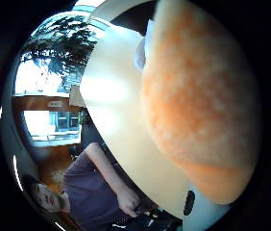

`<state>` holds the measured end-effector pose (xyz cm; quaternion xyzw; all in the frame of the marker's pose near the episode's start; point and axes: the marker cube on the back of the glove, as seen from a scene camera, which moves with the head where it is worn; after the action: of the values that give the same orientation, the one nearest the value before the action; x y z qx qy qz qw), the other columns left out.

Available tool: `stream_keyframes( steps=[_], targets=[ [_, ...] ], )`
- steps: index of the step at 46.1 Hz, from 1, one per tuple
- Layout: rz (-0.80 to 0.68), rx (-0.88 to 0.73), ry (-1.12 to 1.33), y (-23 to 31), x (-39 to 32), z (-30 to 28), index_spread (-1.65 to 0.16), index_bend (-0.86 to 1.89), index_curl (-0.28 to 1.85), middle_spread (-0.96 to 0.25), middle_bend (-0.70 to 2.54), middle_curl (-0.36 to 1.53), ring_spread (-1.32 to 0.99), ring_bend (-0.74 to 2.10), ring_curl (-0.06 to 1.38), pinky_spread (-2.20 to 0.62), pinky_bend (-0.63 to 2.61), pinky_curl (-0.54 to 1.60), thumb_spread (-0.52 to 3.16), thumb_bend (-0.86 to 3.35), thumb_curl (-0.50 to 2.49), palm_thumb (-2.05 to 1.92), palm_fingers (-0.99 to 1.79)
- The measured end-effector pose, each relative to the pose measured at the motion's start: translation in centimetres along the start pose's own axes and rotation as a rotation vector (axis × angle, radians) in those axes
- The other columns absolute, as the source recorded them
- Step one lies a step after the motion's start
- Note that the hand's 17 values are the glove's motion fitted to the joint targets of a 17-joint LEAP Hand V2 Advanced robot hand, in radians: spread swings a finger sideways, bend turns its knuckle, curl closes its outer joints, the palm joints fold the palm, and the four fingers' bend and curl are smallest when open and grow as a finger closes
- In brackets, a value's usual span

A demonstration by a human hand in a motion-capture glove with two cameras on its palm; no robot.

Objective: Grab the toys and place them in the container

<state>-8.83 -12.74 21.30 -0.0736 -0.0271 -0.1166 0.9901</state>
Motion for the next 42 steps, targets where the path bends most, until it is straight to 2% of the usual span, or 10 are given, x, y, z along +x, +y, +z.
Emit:
stream_keyframes(
  steps=[1, 5, 16, 21, 24, 29, 38, 42],
  targets=[
    [-0.003, -0.011, 0.001, 0.1, -0.5, -0.6, -0.32, 0.34, 0.2, -0.13, 0.45, 0.36, -0.26, 0.97, 0.55, -0.25, 1.08, 0.37, 1.06, 0.27, 0.55, 0.64, 0.97],
    [0.013, -0.02, 0.039, 0.2, -1.7, -4.1, -0.35, 0.43, 0.24, -0.19, 0.57, 0.42, -0.32, 1.03, 0.6, -0.29, 1.05, 0.39, 0.94, 0.27, 0.6, 0.67, 1.0],
    [0.097, 0.09, 0.18, -1.2, -2.2, -18.8, -0.41, 0.62, 0.37, -0.31, 0.78, 0.58, -0.43, 1.13, 0.71, -0.35, 1.09, 0.46, 0.7, 0.25, 0.72, 0.71, 0.91],
    [-0.08, 0.161, 0.22, -2.2, -3.3, -24.0, -0.43, 0.67, 0.42, -0.34, 0.83, 0.64, -0.46, 1.17, 0.74, -0.36, 1.13, 0.49, 0.62, 0.24, 0.76, 0.71, 0.85],
    [0.029, 0.194, 0.202, -3.8, -3.9, -26.0, -0.45, 0.7, 0.45, -0.36, 0.86, 0.68, -0.47, 1.18, 0.75, -0.37, 1.16, 0.5, 0.58, 0.23, 0.79, 0.71, 0.82],
    [0.145, 0.212, 0.187, -6.9, -4.2, -28.0, -0.46, 0.75, 0.51, -0.39, 0.9, 0.73, -0.49, 1.22, 0.77, -0.37, 1.2, 0.53, 0.53, 0.22, 0.83, 0.72, 0.77],
    [0.096, 0.204, 0.203, -11.6, -2.1, -27.3, -0.47, 0.81, 0.62, -0.41, 0.95, 0.83, -0.5, 1.27, 0.8, -0.37, 1.26, 0.56, 0.45, 0.2, 0.89, 0.72, 0.68],
    [0.215, 0.203, 0.146, -13.9, -1.4, -26.3, -0.47, 0.82, 0.66, -0.42, 0.95, 0.86, -0.51, 1.3, 0.82, -0.36, 1.28, 0.57, 0.43, 0.19, 0.91, 0.71, 0.63]
  ],
)
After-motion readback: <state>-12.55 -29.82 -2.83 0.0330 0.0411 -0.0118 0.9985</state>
